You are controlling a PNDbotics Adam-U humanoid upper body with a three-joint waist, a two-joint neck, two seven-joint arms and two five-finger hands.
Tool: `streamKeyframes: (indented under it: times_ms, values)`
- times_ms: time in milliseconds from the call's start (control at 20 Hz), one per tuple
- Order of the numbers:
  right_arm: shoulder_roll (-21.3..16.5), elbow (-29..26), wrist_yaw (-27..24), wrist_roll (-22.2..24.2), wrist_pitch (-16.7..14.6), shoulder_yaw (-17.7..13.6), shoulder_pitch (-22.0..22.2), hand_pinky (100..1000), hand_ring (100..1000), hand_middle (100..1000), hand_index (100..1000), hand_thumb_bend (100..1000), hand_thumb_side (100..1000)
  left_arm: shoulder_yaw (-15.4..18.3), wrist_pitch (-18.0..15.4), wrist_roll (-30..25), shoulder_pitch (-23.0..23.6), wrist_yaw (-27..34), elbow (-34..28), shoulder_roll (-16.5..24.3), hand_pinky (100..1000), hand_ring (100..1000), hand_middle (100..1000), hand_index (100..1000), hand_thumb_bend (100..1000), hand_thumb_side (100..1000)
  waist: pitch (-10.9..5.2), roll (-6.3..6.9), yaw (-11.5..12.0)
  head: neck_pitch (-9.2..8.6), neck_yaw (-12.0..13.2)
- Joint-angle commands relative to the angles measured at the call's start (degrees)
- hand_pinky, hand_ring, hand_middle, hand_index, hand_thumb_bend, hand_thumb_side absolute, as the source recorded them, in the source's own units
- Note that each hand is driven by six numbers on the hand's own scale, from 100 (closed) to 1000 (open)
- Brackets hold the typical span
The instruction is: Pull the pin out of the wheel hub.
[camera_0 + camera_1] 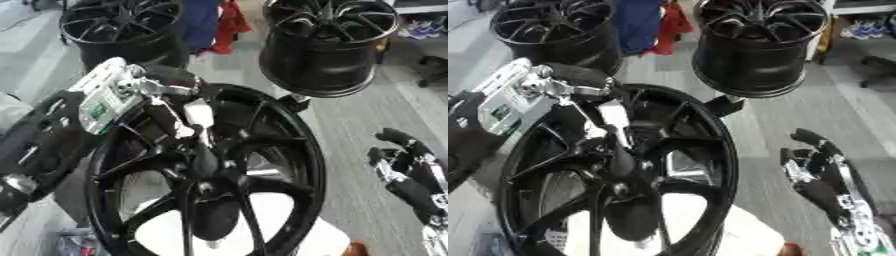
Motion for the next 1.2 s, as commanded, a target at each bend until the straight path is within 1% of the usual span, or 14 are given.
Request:
streamKeyframes:
  times_ms: [50, 100, 300, 350, 500, 600, 750, 900, 1000, 1100, 1200]
  values:
    - [-1.0, -0.5, -0.2, 0.0, 0.0, -0.3, -0.4, 628, 654, 782, 834, 246, 235, 0.3, -8.4, -8.0, -0.8, 0.4, -0.2, 0.7, 371, 558, 705, 767, 100, 268, -0.66, -0.20, 0.1, -0.57, 0.1]
    - [-1.0, -0.5, -0.2, 0.0, 0.0, -0.3, -0.4, 629, 654, 782, 834, 246, 235, 0.3, -8.5, -8.0, -0.8, 0.6, -0.2, 0.7, 350, 538, 688, 758, 100, 237, -0.67, -0.20, 0.1, -0.56, 0.1]
    - [-1.0, -0.5, -0.2, 0.0, 0.0, -0.4, -0.4, 629, 654, 782, 834, 245, 237, 1.2, -8.4, -8.0, -1.3, 2.1, -1.1, 1.3, 290, 492, 636, 726, 100, 176, -0.74, -0.18, 0.1, -0.56, 0.1]
    - [-1.0, -0.5, -0.2, 0.0, 0.0, -0.4, -0.4, 629, 654, 782, 834, 245, 237, 1.5, -8.3, -8.0, -1.6, 2.7, -1.5, 1.6, 282, 487, 626, 721, 100, 174, -0.77, -0.17, 0.1, -0.57, 0.1]
    - [-1.0, -0.4, -0.2, 0.0, 0.0, -0.4, -0.3, 629, 654, 782, 834, 245, 237, 2.4, -7.7, -8.0, -2.5, 4.3, -2.8, 2.5, 268, 478, 609, 707, 100, 218, -0.90, -0.11, 0.1, -0.52, 0.2]
    - [-1.1, -0.4, -0.2, 0.0, 0.0, -0.3, -0.2, 629, 654, 782, 835, 245, 237, 3.0, -7.2, -8.0, -3.2, 5.3, -3.8, 3.1, 266, 478, 605, 704, 100, 230, -1.00, -0.08, 0.2, -0.47, 0.2]
    - [-1.1, -0.3, -0.1, 0.0, 0.0, -0.4, -0.1, 629, 654, 782, 835, 245, 238, 4.1, -6.6, -8.0, -4.1, 6.4, -5.3, 4.6, 266, 480, 605, 704, 100, 221, -1.14, -0.04, 0.3, -0.37, 0.2]
    - [-1.2, -0.3, -0.1, 0.0, 0.0, -0.5, 0.1, 629, 654, 782, 835, 245, 238, 6.2, -5.8, -8.0, -4.8, 7.4, -7.3, 7.1, 266, 484, 606, 706, 100, 207, -1.34, 0.10, 0.6, -0.16, 0.2]
    - [-1.3, -0.2, -0.1, -0.2, 0.0, -0.6, 0.3, 629, 654, 782, 835, 245, 237, 8.2, -5.0, -8.0, -4.8, 8.2, -8.8, 9.4, 267, 487, 607, 708, 100, 192, -1.52, 0.24, 0.9, 0.05, 0.1]
    - [-1.3, -0.1, 0.0, -0.2, 0.0, -0.7, 0.5, 629, 654, 783, 835, 245, 238, 10.2, -4.0, -7.7, -4.0, 8.8, -10.0, 11.9, 268, 489, 607, 709, 100, 185, -1.71, 0.37, 1.3, 0.23, 0.0]
    - [-1.3, 0.0, 0.1, -0.3, 0.0, -0.8, 0.6, 629, 653, 782, 835, 245, 238, 12.2, -2.8, -6.8, -2.0, 9.2, -11.2, 14.9, 267, 488, 606, 708, 100, 183, -1.83, 0.41, 1.6, 0.35, -0.1]
